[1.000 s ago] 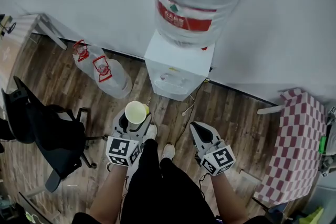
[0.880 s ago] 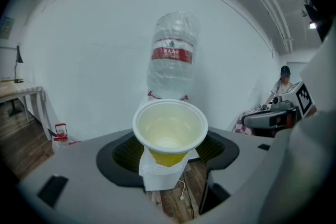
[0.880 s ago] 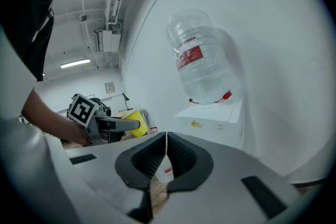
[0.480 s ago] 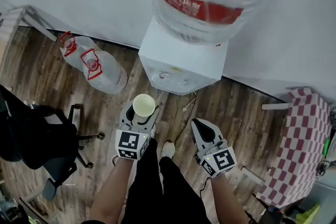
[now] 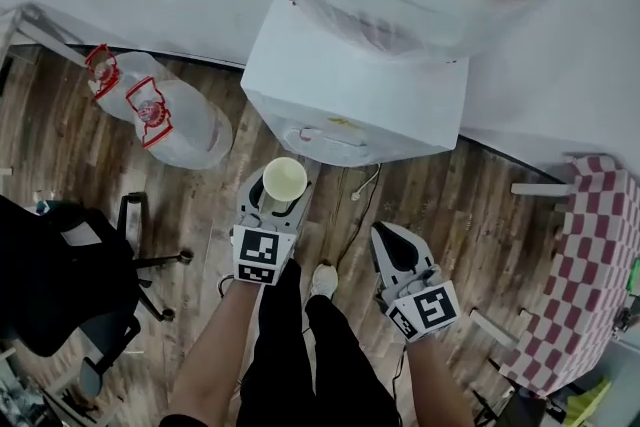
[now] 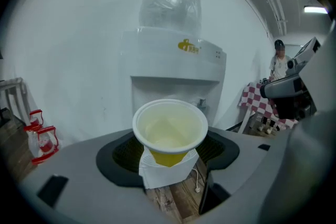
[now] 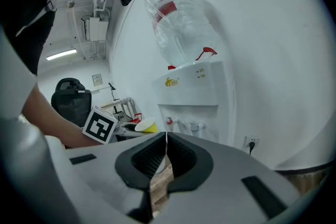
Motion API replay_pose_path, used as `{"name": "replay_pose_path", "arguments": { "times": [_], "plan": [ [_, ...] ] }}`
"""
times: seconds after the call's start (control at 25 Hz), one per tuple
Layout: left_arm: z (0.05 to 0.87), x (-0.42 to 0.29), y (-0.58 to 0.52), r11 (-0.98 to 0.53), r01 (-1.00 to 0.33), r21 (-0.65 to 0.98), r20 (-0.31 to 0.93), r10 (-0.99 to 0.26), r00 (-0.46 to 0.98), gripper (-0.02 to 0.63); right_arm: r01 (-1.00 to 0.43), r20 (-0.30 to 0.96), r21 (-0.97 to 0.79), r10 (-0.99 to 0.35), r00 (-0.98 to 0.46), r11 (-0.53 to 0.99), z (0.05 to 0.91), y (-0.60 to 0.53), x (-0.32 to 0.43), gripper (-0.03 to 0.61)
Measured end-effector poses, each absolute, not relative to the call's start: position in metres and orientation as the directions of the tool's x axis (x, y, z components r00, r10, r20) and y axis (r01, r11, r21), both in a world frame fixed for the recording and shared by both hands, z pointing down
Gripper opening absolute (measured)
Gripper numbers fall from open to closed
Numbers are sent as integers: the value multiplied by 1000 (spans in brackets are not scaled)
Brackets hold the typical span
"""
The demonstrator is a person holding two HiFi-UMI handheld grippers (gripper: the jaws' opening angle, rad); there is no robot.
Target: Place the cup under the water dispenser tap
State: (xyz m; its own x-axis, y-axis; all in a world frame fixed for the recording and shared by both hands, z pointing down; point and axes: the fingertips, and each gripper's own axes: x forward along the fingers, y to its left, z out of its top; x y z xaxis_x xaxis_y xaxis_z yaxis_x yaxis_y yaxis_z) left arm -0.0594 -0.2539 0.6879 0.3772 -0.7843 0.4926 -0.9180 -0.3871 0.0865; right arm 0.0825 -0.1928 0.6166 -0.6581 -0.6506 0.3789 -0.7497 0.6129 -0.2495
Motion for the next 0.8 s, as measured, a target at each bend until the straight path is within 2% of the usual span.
{"name": "replay_pose_path", "arguments": {
  "times": [0.8],
  "plan": [
    [810, -44, -310, -490, -871, 33, 510, -741, 436, 310, -761, 401, -245, -652, -643, 600, 710, -214, 66, 23]
  ]
}}
